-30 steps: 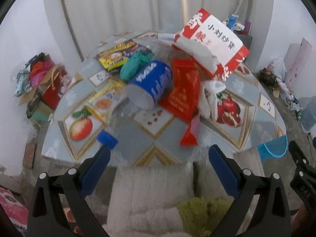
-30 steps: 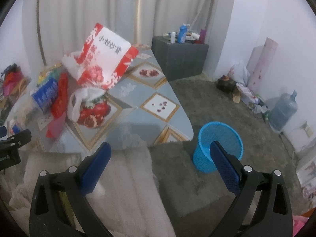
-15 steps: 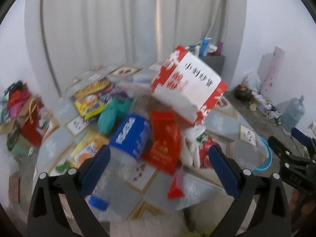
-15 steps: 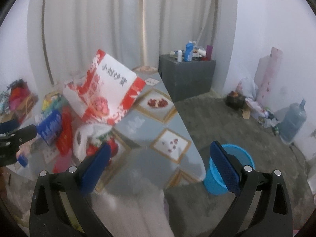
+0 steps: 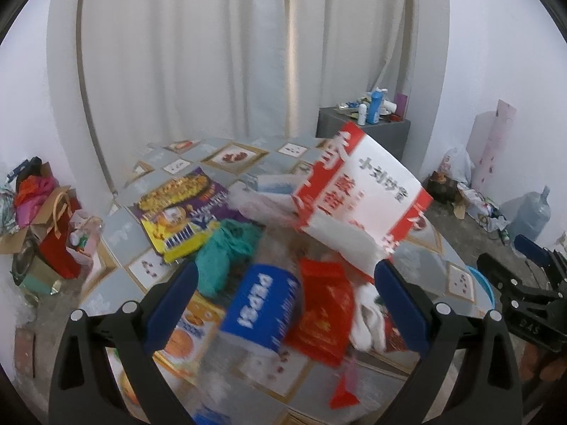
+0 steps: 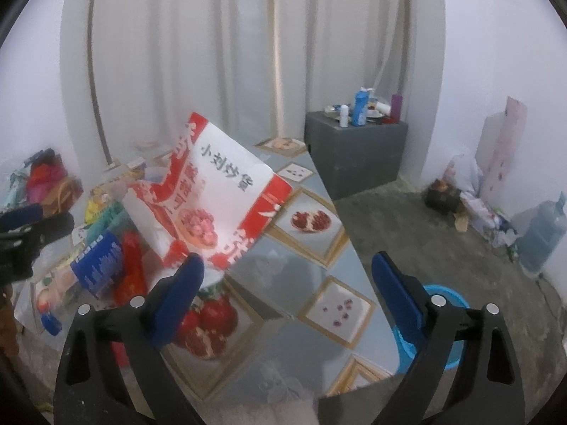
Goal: Collect trash
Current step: 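Reach the right gripper to the red-and-white snack bag and close on it, then carry the snack bag with the right gripper over the blue wastebasket and release, then swing both tools back toward the cluttered table, then grasp the red candy wrapper with the left gripper while the right gripper grasps the white tissue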
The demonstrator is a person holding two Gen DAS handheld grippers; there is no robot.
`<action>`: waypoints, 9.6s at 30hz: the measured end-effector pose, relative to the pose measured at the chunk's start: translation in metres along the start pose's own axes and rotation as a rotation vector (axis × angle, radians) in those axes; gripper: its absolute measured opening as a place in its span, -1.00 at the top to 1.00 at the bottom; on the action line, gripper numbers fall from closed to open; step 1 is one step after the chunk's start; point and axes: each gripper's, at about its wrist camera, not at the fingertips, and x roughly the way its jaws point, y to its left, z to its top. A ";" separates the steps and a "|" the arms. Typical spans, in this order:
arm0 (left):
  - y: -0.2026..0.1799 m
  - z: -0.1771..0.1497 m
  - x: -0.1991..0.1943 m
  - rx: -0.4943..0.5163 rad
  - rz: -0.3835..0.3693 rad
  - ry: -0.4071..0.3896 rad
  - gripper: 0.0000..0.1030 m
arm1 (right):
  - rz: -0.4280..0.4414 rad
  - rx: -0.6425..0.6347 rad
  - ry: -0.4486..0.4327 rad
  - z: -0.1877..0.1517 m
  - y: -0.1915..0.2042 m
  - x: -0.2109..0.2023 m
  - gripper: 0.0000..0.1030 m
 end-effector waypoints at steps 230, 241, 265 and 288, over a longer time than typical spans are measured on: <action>0.003 -0.091 0.029 -0.002 -0.283 0.104 -0.87 | 0.128 -0.139 0.306 -0.058 0.015 0.082 -0.84; 0.059 -0.063 0.059 -0.029 -0.174 0.033 -0.87 | 0.160 -0.131 0.312 -0.067 0.019 0.093 -0.84; -0.015 -0.055 0.040 0.142 -0.397 0.036 -0.28 | 0.403 -0.243 0.160 -0.031 0.022 0.070 -0.38; -0.018 -0.060 0.084 0.139 -0.315 0.180 0.32 | 0.619 -0.319 0.261 -0.023 0.077 0.127 0.09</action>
